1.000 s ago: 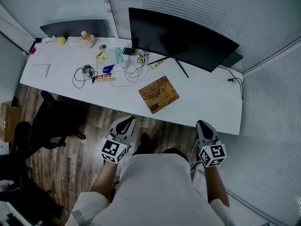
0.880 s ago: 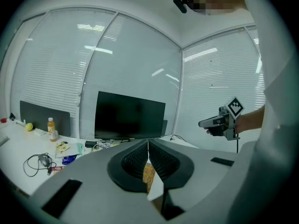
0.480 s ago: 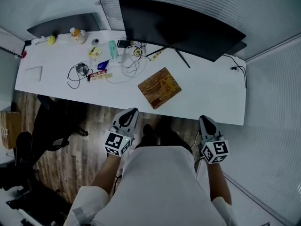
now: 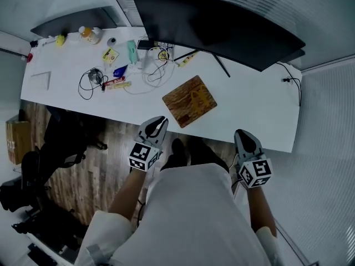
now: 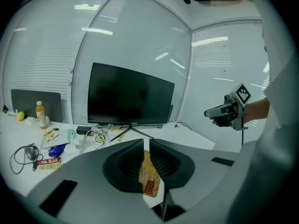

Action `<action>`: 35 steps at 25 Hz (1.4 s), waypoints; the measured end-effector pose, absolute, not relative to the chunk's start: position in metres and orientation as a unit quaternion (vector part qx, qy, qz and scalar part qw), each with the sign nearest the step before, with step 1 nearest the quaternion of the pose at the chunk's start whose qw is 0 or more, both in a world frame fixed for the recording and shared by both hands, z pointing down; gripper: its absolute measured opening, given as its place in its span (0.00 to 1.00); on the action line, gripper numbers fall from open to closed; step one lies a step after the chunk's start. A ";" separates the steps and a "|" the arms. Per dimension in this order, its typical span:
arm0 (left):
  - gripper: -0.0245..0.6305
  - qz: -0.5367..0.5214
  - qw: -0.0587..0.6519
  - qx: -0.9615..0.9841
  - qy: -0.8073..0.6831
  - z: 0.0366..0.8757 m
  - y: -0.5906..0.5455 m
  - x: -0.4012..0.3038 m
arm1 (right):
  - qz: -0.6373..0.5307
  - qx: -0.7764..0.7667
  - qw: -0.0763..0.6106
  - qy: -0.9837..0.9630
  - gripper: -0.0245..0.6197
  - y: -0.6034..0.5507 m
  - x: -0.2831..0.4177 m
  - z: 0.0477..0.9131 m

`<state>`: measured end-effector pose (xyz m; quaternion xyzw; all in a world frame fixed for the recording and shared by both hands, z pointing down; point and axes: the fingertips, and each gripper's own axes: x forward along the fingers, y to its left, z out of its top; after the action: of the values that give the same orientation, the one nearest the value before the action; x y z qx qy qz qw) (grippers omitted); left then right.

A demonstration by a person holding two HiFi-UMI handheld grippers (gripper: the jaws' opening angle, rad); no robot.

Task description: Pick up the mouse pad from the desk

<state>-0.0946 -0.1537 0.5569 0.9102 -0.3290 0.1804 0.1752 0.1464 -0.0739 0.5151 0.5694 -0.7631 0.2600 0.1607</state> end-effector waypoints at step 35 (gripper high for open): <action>0.63 0.520 0.310 0.742 -0.289 0.827 -0.224 -0.092 | 0.394 0.464 0.172 -0.774 0.10 -0.147 0.197 0.636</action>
<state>-0.0918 -0.2245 0.8269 0.7417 -0.2886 0.5199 0.3102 0.1974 -0.1465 0.6361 0.4640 -0.7744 0.3940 0.1724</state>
